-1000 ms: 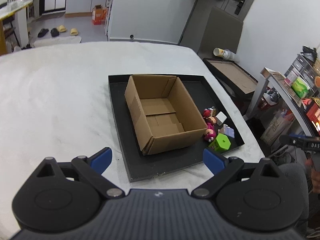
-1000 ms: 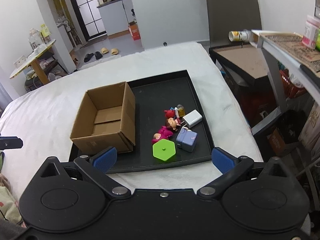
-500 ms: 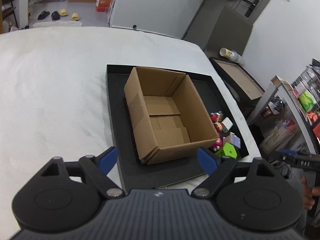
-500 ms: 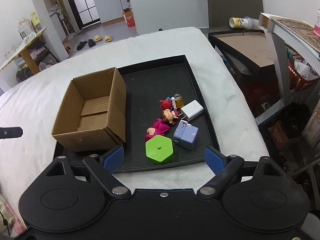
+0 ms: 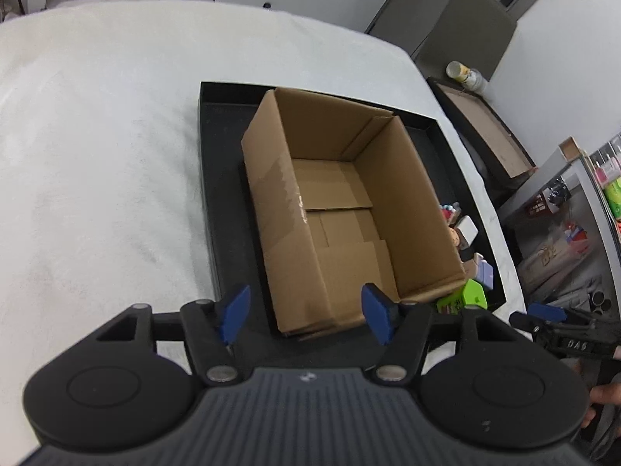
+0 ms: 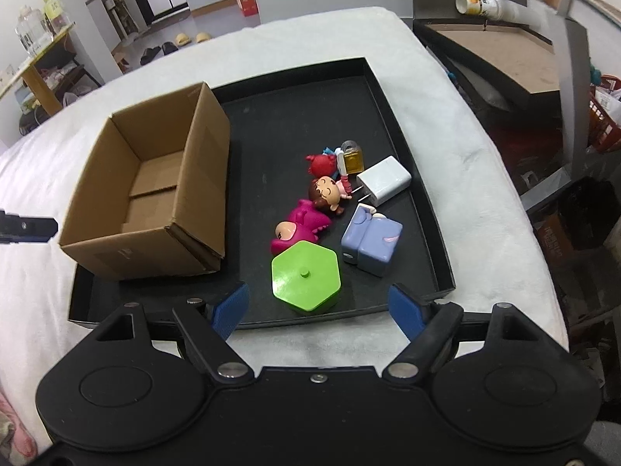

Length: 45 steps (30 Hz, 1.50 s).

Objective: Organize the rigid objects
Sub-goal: 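Grasp the cardboard box wall with the left gripper while the right gripper approaches the green hexagon, then close the right gripper on the green hexagonal block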

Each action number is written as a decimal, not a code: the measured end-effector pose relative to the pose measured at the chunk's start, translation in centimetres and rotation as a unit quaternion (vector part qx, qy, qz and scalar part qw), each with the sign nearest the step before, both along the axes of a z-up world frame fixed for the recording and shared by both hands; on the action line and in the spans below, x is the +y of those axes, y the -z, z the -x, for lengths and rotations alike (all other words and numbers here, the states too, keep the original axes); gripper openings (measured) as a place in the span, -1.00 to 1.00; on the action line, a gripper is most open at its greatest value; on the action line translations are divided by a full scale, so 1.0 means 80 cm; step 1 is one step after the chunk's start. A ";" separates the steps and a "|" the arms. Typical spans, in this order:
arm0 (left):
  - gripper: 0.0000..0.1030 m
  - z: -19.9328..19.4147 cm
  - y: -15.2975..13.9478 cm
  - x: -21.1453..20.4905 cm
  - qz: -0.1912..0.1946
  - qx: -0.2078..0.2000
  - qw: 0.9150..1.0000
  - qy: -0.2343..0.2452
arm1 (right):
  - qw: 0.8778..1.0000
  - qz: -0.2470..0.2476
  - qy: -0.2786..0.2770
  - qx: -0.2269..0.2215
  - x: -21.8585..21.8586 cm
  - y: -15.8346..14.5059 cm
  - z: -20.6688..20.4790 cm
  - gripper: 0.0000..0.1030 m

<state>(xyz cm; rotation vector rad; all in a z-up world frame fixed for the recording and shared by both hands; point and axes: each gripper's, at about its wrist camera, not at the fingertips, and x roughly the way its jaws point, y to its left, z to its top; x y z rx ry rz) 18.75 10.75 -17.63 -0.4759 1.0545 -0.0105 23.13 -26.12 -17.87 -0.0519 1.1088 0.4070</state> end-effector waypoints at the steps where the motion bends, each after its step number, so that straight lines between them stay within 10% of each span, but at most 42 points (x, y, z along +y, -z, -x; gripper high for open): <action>1: 0.20 -0.005 0.003 0.004 0.006 0.004 1.000 -0.003 | 1.000 0.002 0.000 0.002 0.003 0.004 -0.002 0.51; 26: -0.40 -0.062 0.054 0.004 0.027 0.085 0.996 -0.016 | 0.998 0.041 0.002 0.041 0.033 0.072 -0.040 0.51; 30: -0.48 -0.053 0.059 0.009 0.037 0.086 0.995 -0.041 | 0.998 0.041 -0.010 0.054 0.040 0.081 -0.042 0.01; 45: -0.54 -0.041 0.053 0.007 0.010 0.074 0.995 -0.062 | 0.999 0.028 -0.036 0.010 0.050 0.034 -0.038 0.00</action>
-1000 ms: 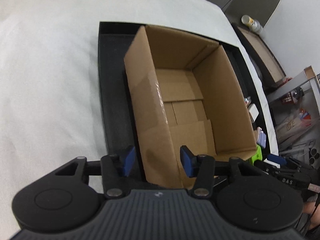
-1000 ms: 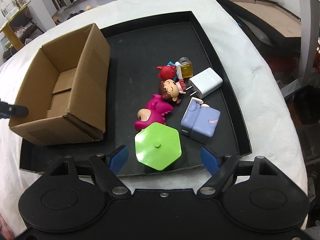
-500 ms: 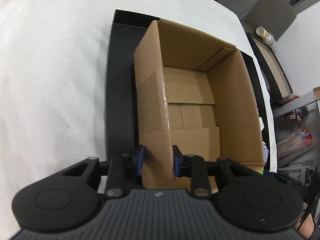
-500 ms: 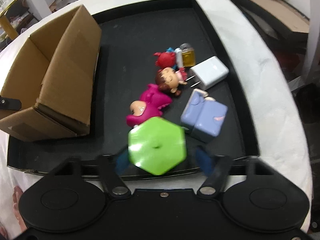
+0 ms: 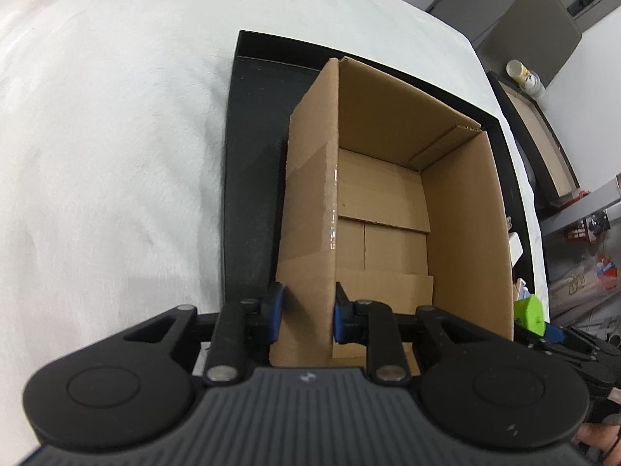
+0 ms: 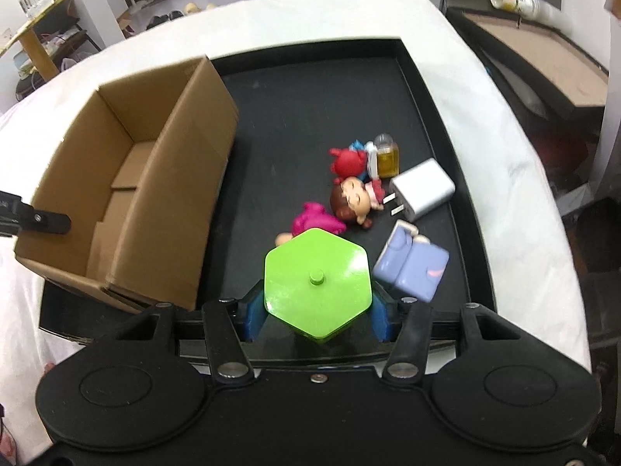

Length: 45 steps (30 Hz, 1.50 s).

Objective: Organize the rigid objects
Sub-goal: 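Close the right gripper on the green hexagonal block, then carry the green block into the box and open the right gripper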

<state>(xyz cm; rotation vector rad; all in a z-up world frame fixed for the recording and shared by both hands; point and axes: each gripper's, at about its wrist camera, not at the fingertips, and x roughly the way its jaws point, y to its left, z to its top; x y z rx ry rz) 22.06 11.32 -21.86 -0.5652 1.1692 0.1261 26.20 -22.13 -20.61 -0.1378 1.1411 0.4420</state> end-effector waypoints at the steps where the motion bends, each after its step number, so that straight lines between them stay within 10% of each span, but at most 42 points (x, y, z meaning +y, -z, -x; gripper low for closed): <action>1: -0.54 0.002 -0.001 -0.001 -0.003 -0.002 1.000 -0.001 | 1.000 -0.002 -0.002 -0.004 0.000 -0.005 -0.001 0.00; 19: -0.54 0.018 0.002 -0.007 0.005 -0.015 0.999 -0.047 | 0.996 -0.038 -0.056 -0.062 0.026 -0.075 -0.020 0.00; 45: -0.49 0.032 0.009 -0.007 0.034 -0.022 0.997 -0.059 | 0.990 -0.084 -0.089 -0.063 0.121 -0.068 -0.042 0.01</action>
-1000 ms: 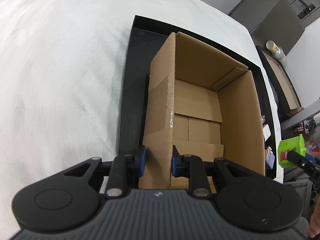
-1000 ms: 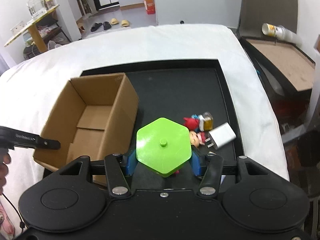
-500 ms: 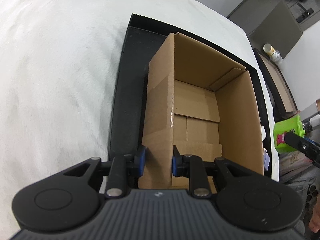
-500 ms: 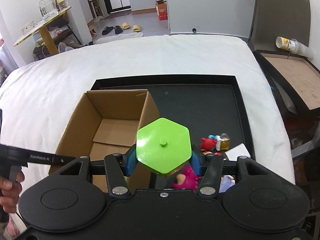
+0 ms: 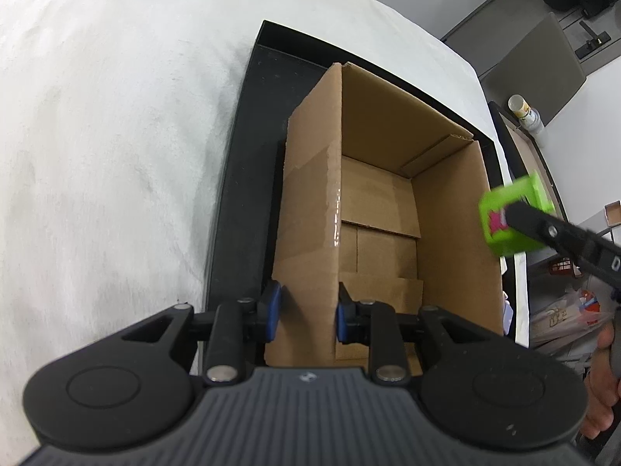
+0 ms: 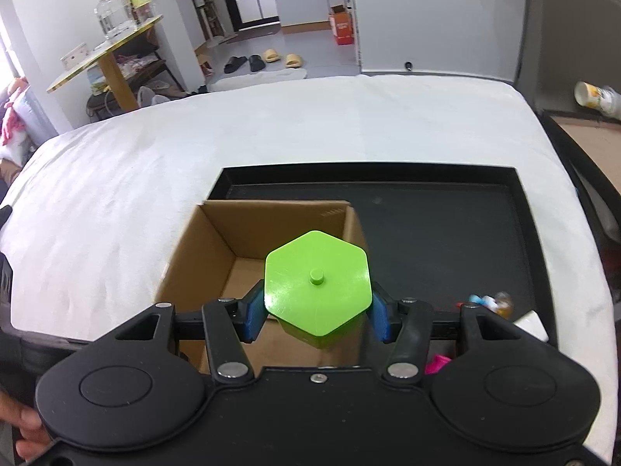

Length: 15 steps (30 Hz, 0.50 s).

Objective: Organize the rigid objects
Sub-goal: 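Carry the green block into the box and open the right gripper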

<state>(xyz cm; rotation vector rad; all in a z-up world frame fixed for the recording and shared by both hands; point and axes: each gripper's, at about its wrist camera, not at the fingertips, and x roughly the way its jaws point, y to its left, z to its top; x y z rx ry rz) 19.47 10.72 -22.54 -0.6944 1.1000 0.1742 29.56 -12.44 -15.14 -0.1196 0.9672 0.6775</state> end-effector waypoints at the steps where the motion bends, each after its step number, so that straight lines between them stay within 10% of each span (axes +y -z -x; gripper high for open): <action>1: -0.49 0.000 0.000 0.000 0.001 0.000 1.000 -0.001 | 1.000 -0.001 -0.005 -0.003 0.006 0.000 0.000 0.01; 15: -0.48 -0.002 0.004 0.004 0.031 -0.004 1.000 -0.004 | 0.999 0.004 -0.037 0.014 0.070 0.022 0.004 0.01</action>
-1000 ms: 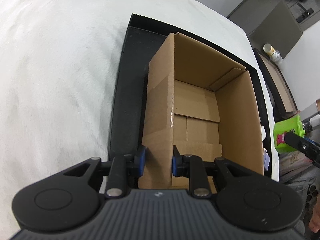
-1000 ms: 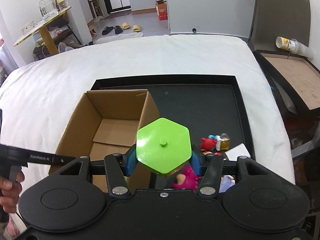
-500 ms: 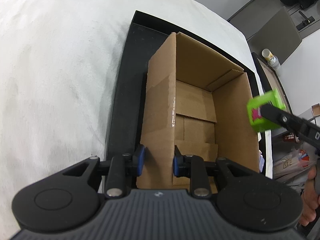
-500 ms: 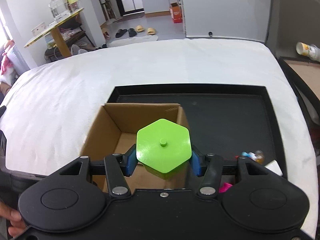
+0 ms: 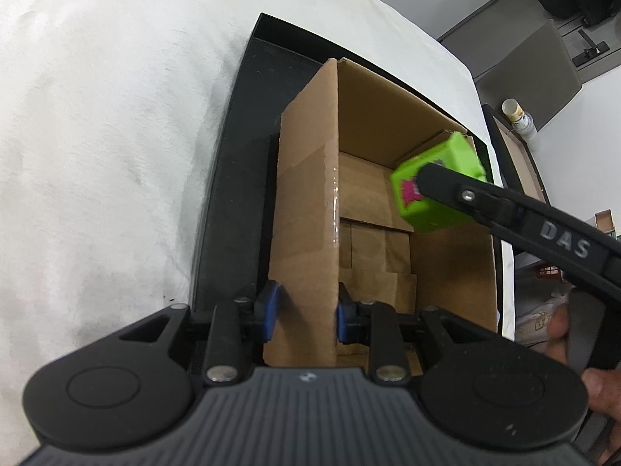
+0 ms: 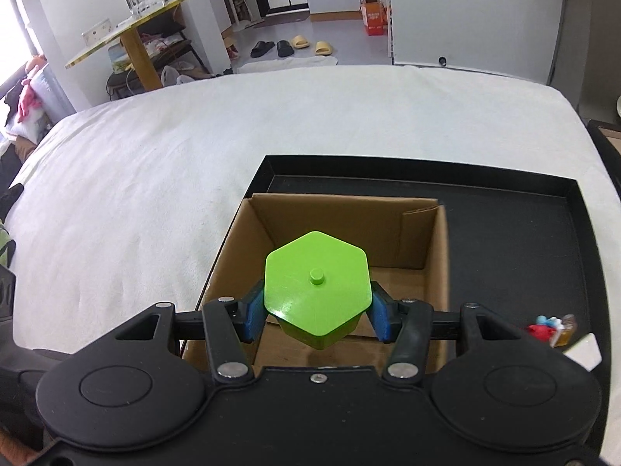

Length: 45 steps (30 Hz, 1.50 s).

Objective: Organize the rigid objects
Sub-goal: 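Carry the green block into the box and open the right gripper, then move the right gripper to the lavender cube and grasp it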

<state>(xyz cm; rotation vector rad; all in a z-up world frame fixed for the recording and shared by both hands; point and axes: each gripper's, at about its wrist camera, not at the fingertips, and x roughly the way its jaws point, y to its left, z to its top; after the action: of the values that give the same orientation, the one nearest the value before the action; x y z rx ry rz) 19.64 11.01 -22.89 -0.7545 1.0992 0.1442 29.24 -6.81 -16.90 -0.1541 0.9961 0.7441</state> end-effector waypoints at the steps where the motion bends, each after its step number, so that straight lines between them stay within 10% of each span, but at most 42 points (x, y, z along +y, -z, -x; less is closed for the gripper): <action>1: -0.48 0.001 0.001 0.001 0.002 -0.001 1.000 -0.001 | 1.000 0.001 -0.001 0.000 0.003 0.001 0.000 0.01; 45: -0.41 0.000 -0.001 0.001 0.024 -0.008 1.000 -0.017 | 0.993 0.036 0.111 -0.032 -0.140 -0.036 0.002 0.92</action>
<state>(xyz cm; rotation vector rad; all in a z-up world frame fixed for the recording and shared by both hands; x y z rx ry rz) 19.66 11.06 -22.82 -0.8162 1.0790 0.1404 29.06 -18.00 -14.04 -0.1259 0.9610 0.4975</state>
